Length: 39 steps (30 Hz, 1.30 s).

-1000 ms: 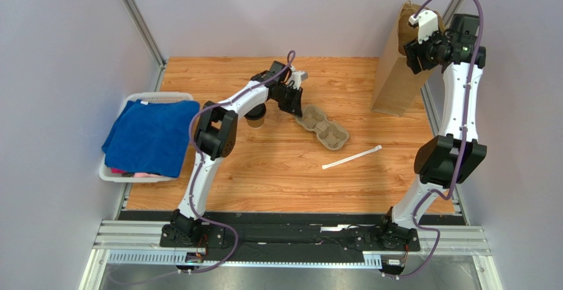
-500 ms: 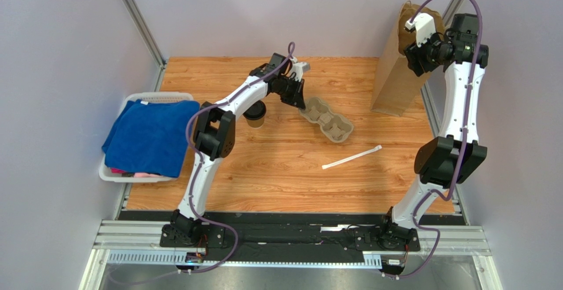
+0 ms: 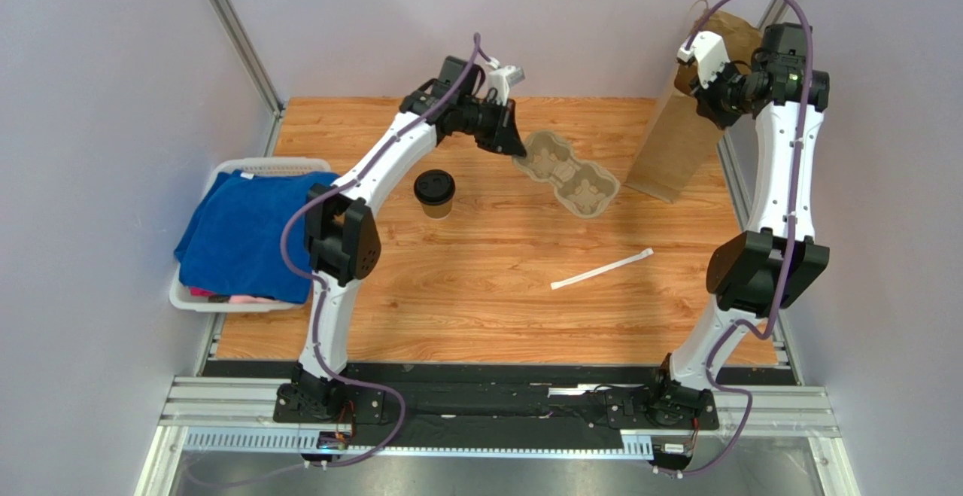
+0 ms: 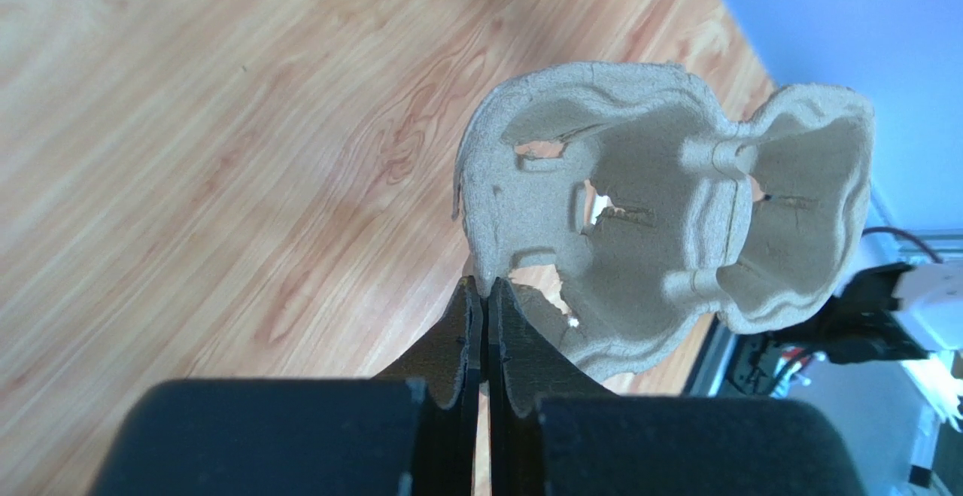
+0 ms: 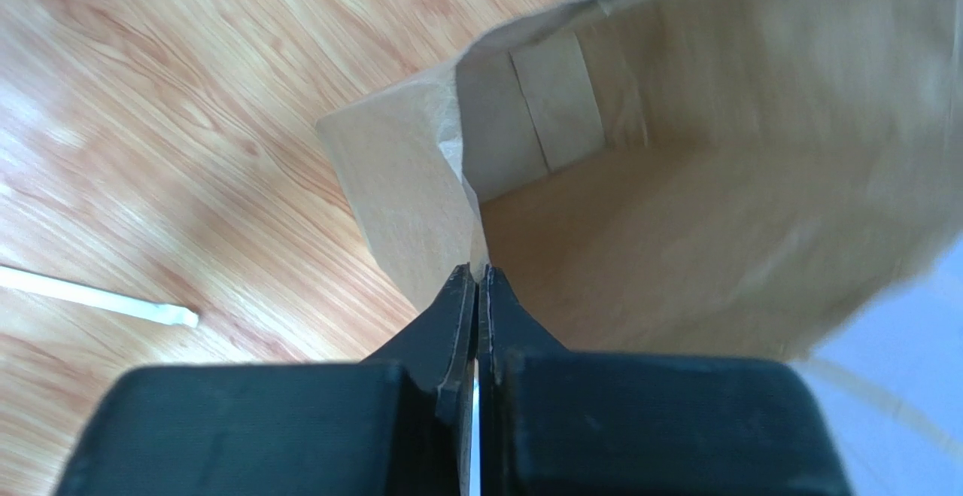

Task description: Pack the takeout coffee

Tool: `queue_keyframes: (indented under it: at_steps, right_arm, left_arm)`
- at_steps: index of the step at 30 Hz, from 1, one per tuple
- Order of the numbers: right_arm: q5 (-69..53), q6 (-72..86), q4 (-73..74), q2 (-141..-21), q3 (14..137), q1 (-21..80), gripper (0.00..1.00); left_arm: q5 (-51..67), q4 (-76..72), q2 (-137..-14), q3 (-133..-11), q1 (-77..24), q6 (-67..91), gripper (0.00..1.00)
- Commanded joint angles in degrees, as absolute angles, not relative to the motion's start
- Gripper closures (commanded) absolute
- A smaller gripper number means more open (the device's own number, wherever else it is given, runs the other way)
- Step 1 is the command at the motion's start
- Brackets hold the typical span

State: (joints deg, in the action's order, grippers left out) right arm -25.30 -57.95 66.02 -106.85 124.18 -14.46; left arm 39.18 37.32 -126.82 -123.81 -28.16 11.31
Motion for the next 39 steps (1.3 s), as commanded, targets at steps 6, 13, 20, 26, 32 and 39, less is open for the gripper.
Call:
queue_keyframes:
  at_steps: [6, 13, 20, 26, 32, 39]
  right_arm:
    - [-33.2, -53.9, 64.6, -97.1, 121.6, -3.3, 1.00]
    - [-34.9, -52.2, 65.3, -90.0, 111.5, 7.9, 1.00]
    - [-35.1, -48.0, 70.5, -84.6, 105.7, 19.0, 1.00]
    - [-32.9, -40.6, 70.6, -80.3, 100.6, 26.8, 1.00]
    - [-32.3, -36.8, 70.5, -78.4, 100.4, 32.0, 1.00]
    - [-29.7, -30.6, 70.5, -83.4, 114.5, 33.2, 0.44]
  left_arm:
    - [42.9, 43.4, -110.3, -119.7, -14.9, 10.6, 1.00]
    - [44.6, 46.5, -104.0, -115.3, -8.4, 7.3, 1.00]
    - [42.0, 50.0, -99.6, -114.1, -4.5, 4.5, 1.00]
    - [44.2, 50.9, -95.9, -112.5, -0.5, 2.2, 1.00]
    - [42.0, 55.5, -94.7, -114.8, 1.5, -4.0, 1.00]
    - [40.7, 59.3, -95.7, -120.6, 3.2, -7.3, 1.00]
